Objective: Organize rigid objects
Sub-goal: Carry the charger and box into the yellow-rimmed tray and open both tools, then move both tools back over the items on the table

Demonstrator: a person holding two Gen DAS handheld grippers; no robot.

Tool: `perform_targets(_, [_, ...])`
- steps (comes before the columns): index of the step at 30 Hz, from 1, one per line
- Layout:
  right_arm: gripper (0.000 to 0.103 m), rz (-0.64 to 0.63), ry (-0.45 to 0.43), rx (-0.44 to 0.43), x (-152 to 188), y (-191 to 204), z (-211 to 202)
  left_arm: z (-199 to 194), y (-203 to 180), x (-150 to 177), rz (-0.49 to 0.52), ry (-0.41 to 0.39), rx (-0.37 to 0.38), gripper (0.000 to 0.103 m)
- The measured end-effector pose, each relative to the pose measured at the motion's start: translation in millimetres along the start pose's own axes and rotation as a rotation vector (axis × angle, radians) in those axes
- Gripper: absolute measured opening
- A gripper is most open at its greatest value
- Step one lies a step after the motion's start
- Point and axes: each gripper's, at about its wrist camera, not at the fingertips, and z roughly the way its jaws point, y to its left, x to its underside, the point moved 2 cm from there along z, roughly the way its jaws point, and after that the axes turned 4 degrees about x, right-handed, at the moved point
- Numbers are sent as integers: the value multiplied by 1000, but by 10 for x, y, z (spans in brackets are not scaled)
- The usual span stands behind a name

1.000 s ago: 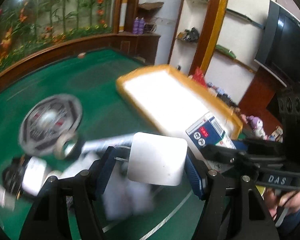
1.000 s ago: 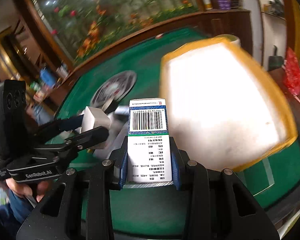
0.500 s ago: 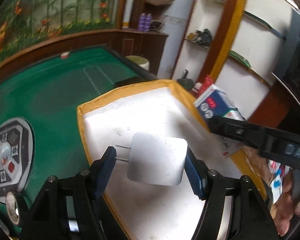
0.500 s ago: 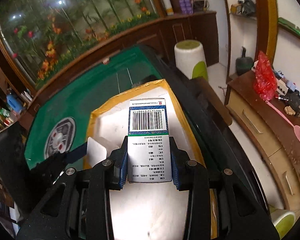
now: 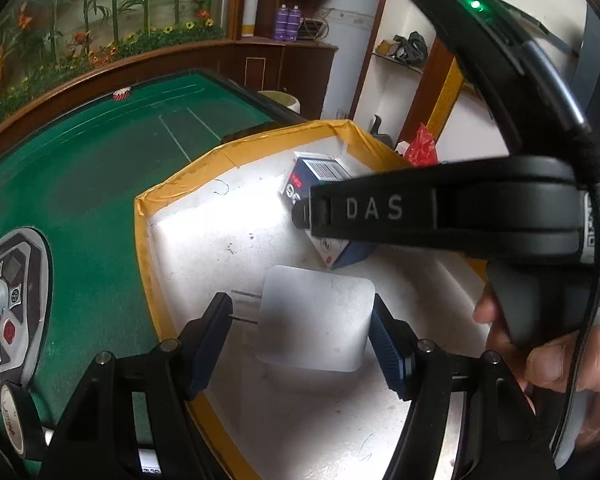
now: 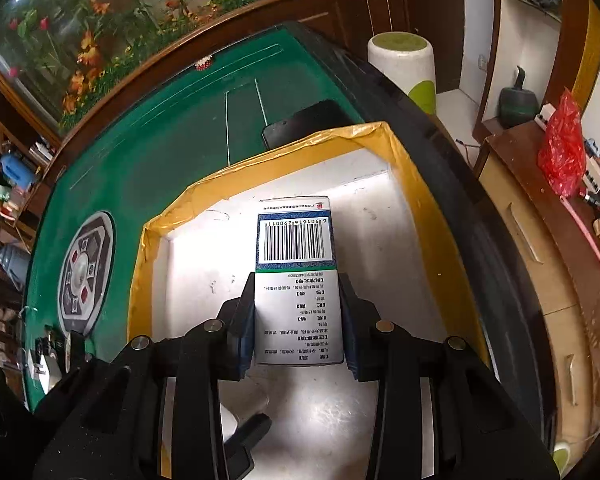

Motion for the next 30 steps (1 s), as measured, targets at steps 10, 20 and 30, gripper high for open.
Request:
perform_targets(10, [64, -7, 5, -55, 94, 36, -147, -43, -82, 30, 22, 0, 14, 78])
perform_targets(20, [83, 86, -135, -93, 316, -81, -713, -248, -310, 55, 87, -32, 20, 80])
perform_targets(30, [83, 234, -263, -219, 715, -54, -1244, -743, -184, 229, 74, -70, 63, 80])
